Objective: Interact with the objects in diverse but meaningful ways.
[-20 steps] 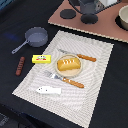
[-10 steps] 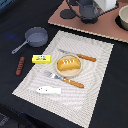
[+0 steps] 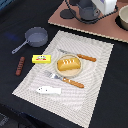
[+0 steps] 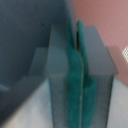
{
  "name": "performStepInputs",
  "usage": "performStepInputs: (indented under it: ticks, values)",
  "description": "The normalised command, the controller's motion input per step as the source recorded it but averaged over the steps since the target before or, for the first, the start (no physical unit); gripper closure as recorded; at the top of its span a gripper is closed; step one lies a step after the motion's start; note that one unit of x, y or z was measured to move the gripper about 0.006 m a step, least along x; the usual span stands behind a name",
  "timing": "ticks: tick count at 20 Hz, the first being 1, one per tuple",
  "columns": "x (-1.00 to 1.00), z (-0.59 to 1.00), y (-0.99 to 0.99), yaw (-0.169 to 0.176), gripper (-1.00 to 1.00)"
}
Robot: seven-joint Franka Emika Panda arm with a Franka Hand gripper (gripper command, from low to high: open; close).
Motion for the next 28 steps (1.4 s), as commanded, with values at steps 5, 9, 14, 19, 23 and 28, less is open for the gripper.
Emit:
performStepInputs:
  ticks: [5, 9, 14, 19, 23, 28]
  values:
    - [0.39, 0.0, 0.33, 0.0, 1.0]
    - [0.3, -0.04, 0.32, 0.0, 1.0]
    - [0.24, -0.03, 0.34, 0.0, 1.0]
    - [0.17, 0.01, 0.4, 0.0, -1.0]
    - [0.11, 0.67, 0.33, -0.007, -1.0]
    - [0.01, 0.76, 0.31, -0.006, -1.0]
